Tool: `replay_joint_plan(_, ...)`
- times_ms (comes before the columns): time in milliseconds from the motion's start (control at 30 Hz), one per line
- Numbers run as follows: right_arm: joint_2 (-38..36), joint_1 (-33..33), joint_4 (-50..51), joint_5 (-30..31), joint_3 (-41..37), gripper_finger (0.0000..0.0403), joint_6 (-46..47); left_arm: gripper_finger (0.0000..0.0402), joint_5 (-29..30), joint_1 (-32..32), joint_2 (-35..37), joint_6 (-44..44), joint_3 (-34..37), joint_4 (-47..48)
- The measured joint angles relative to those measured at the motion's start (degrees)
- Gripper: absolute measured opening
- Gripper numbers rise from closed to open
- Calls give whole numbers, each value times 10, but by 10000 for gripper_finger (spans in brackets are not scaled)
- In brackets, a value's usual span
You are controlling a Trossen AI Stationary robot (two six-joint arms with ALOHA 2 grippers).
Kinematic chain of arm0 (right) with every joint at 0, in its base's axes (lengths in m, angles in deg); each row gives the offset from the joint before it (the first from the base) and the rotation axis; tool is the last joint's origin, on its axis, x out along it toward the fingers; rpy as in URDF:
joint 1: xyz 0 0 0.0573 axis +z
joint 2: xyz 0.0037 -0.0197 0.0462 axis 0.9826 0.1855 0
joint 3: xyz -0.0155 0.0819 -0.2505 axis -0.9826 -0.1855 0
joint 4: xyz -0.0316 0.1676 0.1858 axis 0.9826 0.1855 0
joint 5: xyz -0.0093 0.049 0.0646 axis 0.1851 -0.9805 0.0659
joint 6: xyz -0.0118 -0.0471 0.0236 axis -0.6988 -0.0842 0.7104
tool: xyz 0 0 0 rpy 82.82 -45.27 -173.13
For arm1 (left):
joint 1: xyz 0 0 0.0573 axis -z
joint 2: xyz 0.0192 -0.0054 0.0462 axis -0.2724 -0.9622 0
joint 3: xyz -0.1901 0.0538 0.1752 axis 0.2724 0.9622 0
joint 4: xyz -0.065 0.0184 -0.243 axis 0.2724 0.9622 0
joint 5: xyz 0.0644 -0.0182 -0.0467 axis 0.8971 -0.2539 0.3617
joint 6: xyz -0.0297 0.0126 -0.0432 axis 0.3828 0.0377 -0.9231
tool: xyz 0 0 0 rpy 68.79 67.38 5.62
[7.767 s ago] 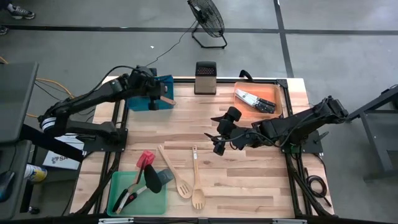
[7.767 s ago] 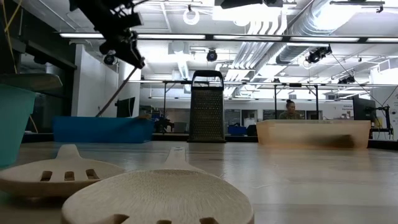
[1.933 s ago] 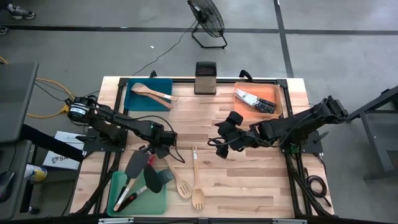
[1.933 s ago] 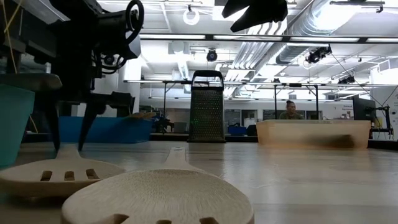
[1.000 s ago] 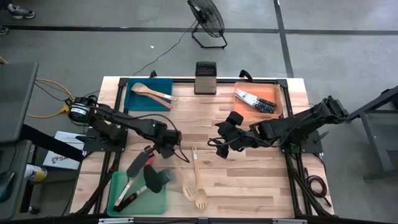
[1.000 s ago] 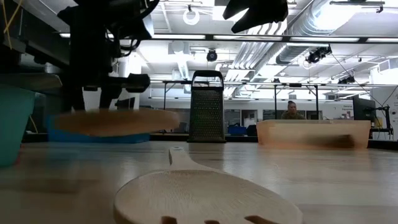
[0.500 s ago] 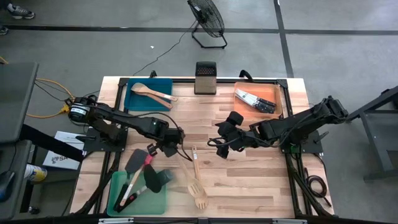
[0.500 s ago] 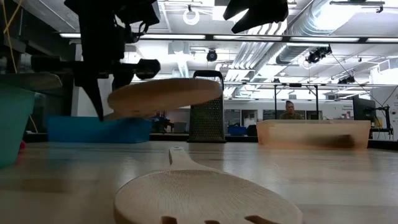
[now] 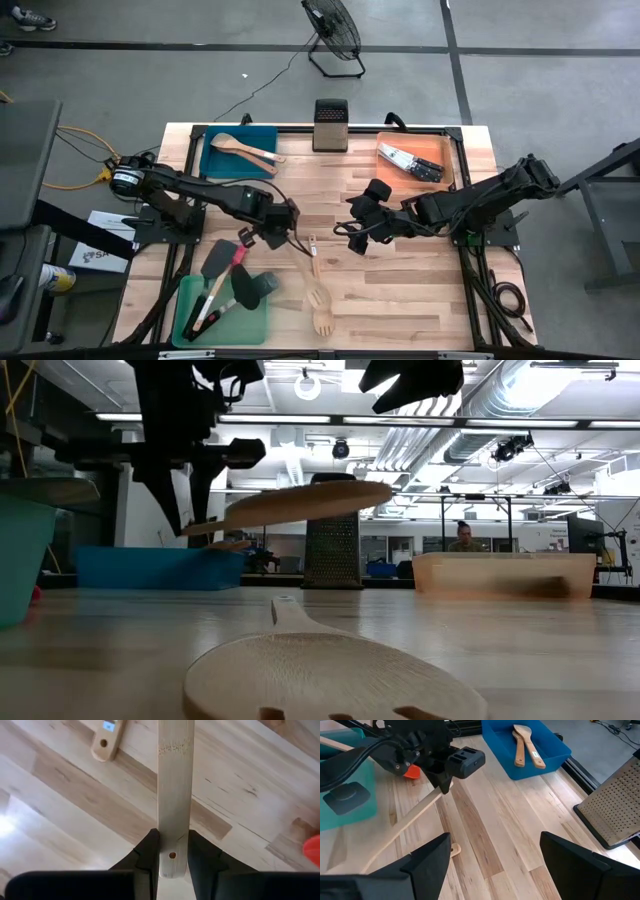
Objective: Pick & Place Kitchen Items
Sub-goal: Put the brown wooden spoon into the blue bin
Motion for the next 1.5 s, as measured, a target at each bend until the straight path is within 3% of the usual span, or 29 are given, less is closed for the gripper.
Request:
replay_joint_plan(167,0,0,0,0,0,298,0,69,18,0,0,-9,-15,26)
replay_joint_plan(600,0,0,0,0,0,298,2,69,178,0,0,-50,-98,161)
replay_joint_plan(1000,32,-1,-30,7,0,298,8,69,279,0,0,-148,-209,242)
replay_joint_plan(1333,115,1,-187,127,0,298,-166,69,315,0,0,-187,-232,231)
replay_joint_plan(1500,146,0,-234,151,0,298,-213,69,317,0,0,-210,-232,233)
